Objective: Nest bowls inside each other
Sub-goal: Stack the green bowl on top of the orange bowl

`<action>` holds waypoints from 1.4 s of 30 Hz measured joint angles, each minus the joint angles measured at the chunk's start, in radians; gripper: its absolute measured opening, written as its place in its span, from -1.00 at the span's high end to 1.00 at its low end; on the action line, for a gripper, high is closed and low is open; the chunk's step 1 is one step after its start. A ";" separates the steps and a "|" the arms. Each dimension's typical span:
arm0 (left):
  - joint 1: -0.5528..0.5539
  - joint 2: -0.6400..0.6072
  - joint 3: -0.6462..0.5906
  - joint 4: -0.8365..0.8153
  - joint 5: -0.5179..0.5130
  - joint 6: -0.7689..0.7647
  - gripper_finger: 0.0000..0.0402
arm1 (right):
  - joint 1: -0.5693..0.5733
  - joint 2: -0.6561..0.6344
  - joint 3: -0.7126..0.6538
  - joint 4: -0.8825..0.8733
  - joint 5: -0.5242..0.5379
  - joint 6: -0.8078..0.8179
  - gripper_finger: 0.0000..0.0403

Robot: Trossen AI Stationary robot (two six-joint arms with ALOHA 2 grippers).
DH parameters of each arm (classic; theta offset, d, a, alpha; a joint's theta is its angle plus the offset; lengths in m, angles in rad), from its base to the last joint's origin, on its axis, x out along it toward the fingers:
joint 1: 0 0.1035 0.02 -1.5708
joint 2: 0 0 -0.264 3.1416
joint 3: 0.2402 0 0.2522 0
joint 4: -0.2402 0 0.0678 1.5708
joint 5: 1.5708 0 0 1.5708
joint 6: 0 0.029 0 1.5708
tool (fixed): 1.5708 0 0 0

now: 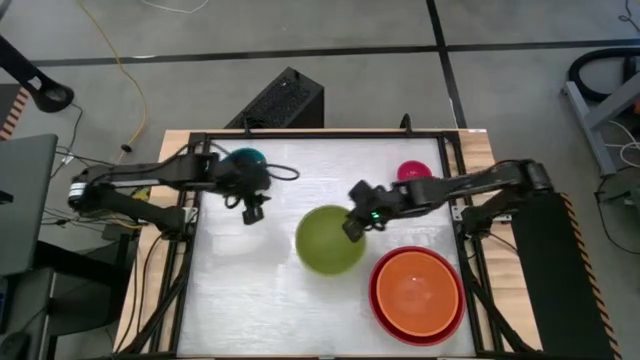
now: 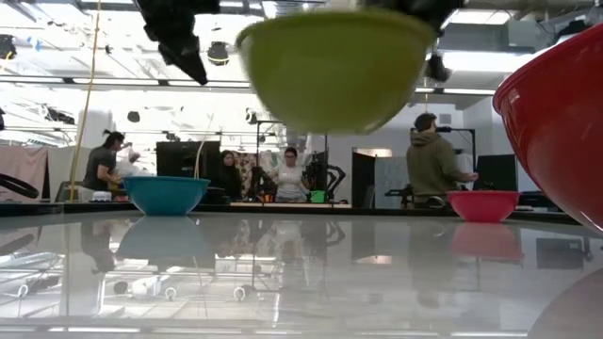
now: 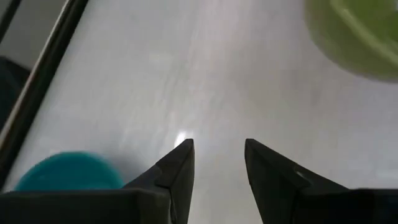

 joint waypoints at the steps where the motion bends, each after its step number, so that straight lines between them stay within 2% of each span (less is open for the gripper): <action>1: -0.009 -0.025 -0.035 0.050 0.009 -0.009 0.34 | 0.019 -0.026 0.000 -0.024 0.016 0.022 0.91; 7: -0.096 -0.135 -0.285 0.352 0.066 -0.060 0.34 | 0.200 -0.194 0.002 -0.169 0.074 0.187 0.91; 13: -0.209 -0.154 -0.488 0.663 0.076 -0.101 0.34 | 0.451 -0.277 0.001 -0.403 0.170 0.545 0.91; 19: -0.312 -0.133 -0.549 0.821 0.079 -0.092 0.34 | 0.678 -0.281 0.001 -0.648 0.187 0.989 0.91; 23: -0.376 -0.132 -0.580 0.872 0.004 -0.088 0.34 | 0.808 -0.250 0.001 -0.683 0.235 1.169 0.91; 27: -0.411 -0.131 -0.586 0.879 -0.035 -0.076 0.34 | 0.921 -0.207 0.001 -0.725 0.232 1.331 0.91; 32: -0.417 -0.131 -0.586 0.899 -0.036 -0.068 0.34 | 0.993 -0.141 0.001 -0.754 0.248 1.402 0.91; 39: -0.417 -0.131 -0.586 0.916 -0.036 -0.068 0.34 | 0.970 -0.059 0.001 -0.758 0.272 1.408 0.91; 42: -0.417 -0.131 -0.586 0.915 -0.036 -0.069 0.34 | 0.970 -0.047 0.001 -0.757 0.235 1.415 0.91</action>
